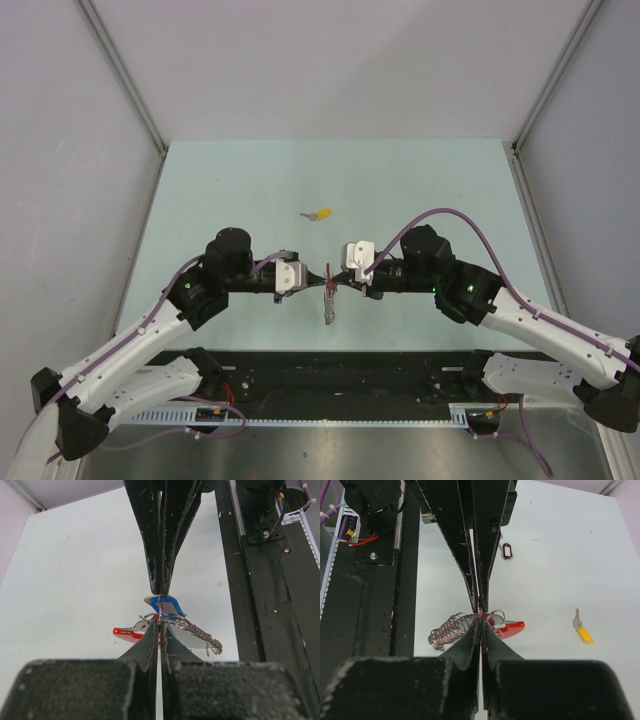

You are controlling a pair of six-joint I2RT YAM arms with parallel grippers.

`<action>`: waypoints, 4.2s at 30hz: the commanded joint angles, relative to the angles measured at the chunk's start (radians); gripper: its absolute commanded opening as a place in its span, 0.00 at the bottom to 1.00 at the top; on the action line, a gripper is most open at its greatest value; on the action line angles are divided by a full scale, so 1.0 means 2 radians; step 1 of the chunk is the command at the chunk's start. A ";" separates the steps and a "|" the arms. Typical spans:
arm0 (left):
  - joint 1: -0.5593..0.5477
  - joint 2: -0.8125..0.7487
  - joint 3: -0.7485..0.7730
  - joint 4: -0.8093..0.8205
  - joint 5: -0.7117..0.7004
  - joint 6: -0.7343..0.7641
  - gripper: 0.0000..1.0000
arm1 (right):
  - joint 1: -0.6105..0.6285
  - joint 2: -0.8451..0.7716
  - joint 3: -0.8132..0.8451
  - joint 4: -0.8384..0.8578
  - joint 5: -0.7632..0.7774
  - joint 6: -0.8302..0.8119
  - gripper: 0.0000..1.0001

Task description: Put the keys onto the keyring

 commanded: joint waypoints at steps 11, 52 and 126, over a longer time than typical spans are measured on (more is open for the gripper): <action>-0.002 -0.003 0.001 0.028 0.011 -0.001 0.00 | 0.005 -0.005 0.012 0.006 -0.007 -0.005 0.00; -0.002 -0.004 0.001 0.028 0.012 0.000 0.00 | 0.009 -0.003 0.012 0.015 0.006 0.001 0.00; -0.002 -0.106 -0.121 0.209 -0.171 -0.241 0.00 | -0.109 0.053 -0.061 -0.017 0.098 0.201 0.00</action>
